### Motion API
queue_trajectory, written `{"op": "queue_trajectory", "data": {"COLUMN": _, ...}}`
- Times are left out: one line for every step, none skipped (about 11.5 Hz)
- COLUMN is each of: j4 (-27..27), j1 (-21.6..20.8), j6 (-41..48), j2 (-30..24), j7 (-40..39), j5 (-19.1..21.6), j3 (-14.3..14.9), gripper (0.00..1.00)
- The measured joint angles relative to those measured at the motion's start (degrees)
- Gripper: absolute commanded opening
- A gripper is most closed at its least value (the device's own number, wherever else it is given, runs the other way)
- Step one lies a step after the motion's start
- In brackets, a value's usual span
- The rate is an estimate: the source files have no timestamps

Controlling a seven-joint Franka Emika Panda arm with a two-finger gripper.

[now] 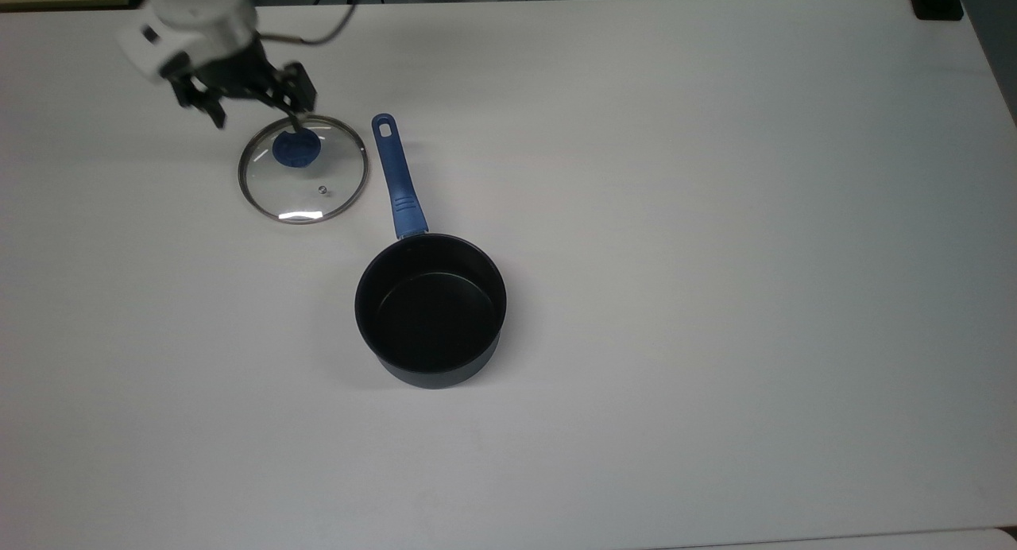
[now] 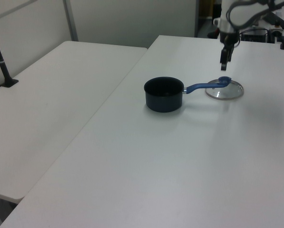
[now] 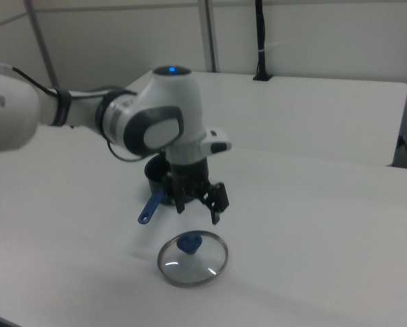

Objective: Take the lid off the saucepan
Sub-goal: 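Open the gripper, release the lid, and raise the arm away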

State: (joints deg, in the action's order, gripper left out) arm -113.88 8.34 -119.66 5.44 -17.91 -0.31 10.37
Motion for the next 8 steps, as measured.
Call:
{"op": "queue_trajectory", "data": {"j4": 3.45, "j1": 0.38, "j6": 4.3, "j2": -0.97, "j7": 0.04, "j5": 0.0, "j3": 0.02, "gripper": 1.0}}
{"op": "queue_trajectory", "data": {"j4": 7.39, "j1": 0.36, "j6": 9.05, "j2": -2.06, "j7": 0.1, "j5": 0.03, "j3": 0.0, "gripper": 1.0}}
{"op": "queue_trajectory", "data": {"j4": 11.55, "j1": 0.13, "j6": 14.2, "j2": -3.39, "j7": 0.87, "j5": 0.1, "j3": -0.18, "gripper": 1.0}}
{"op": "queue_trajectory", "data": {"j4": 14.79, "j1": -0.7, "j6": 17.99, "j2": -4.97, "j7": 2.89, "j5": 0.19, "j3": -0.44, "gripper": 1.0}}
{"op": "queue_trajectory", "data": {"j4": 16.82, "j1": -2.21, "j6": 20.58, "j2": -6.65, "j7": 6.28, "j5": 0.24, "j3": -0.71, "gripper": 1.0}}
{"op": "queue_trajectory", "data": {"j4": 17.93, "j1": -4.4, "j6": 22.63, "j2": -8.17, "j7": 11.11, "j5": 0.3, "j3": -0.91, "gripper": 1.0}}
{"op": "queue_trajectory", "data": {"j4": 18.39, "j1": -7.15, "j6": 23.48, "j2": -9.22, "j7": 17.24, "j5": 0.3, "j3": -1.15, "gripper": 1.0}}
{"op": "queue_trajectory", "data": {"j4": 18.55, "j1": -9.6, "j6": 23.52, "j2": -9.49, "j7": 22.53, "j5": 0.3, "j3": -1.38, "gripper": 1.0}}
